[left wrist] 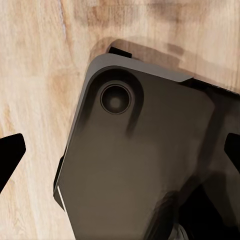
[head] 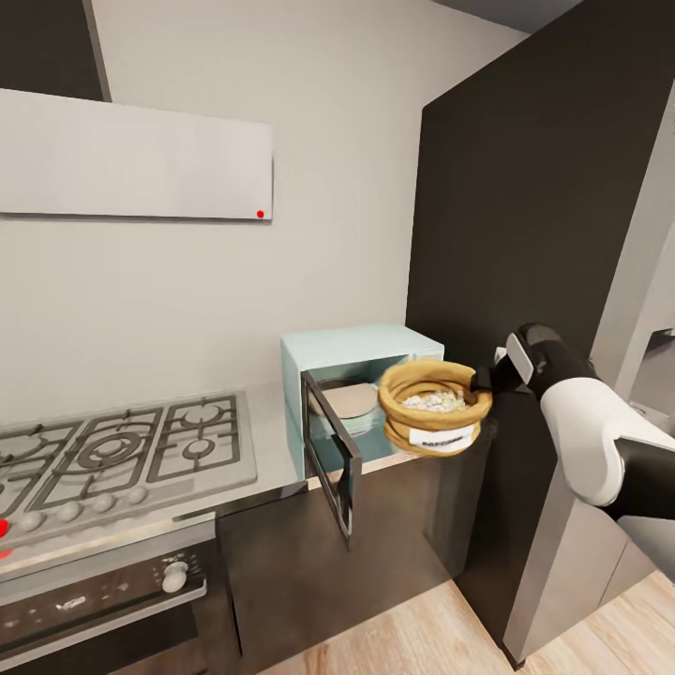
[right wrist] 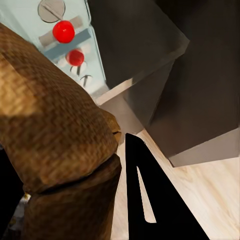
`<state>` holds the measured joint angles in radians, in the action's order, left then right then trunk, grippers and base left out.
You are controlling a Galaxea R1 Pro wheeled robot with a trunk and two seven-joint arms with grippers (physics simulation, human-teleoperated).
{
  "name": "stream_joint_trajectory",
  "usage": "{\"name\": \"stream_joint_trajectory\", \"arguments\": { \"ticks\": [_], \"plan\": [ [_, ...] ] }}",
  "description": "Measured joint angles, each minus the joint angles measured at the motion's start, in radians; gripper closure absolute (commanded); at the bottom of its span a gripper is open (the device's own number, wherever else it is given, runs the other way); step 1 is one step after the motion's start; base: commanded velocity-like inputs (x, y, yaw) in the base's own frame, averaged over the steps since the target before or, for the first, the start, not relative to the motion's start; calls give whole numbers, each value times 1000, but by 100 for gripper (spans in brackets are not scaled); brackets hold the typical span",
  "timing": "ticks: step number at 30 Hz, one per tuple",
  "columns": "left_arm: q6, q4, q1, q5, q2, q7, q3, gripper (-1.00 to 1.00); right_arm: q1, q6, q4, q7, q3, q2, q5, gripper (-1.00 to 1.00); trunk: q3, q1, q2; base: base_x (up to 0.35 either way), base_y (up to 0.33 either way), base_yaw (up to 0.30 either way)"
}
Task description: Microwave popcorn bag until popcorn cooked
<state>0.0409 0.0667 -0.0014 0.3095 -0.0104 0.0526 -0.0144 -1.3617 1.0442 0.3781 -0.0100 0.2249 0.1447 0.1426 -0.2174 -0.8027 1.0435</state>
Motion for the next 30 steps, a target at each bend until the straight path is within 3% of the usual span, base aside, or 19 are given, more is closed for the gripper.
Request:
{"name": "stream_joint_trajectory", "arguments": {
  "ticks": [14, 30],
  "plan": [
    [0, 0, 0, 0, 1, 1, 0, -100, -20, 0, -8, 2, 0, -4, 1, 100, 0, 0, 0, 0, 0, 0],
    [2, 3, 0, 2, 0, 0, -1, -100, -17, 0, -99, -1, -9, -5, 11, 100, 0, 0, 0, 0, 0, 0]
  ]
}}
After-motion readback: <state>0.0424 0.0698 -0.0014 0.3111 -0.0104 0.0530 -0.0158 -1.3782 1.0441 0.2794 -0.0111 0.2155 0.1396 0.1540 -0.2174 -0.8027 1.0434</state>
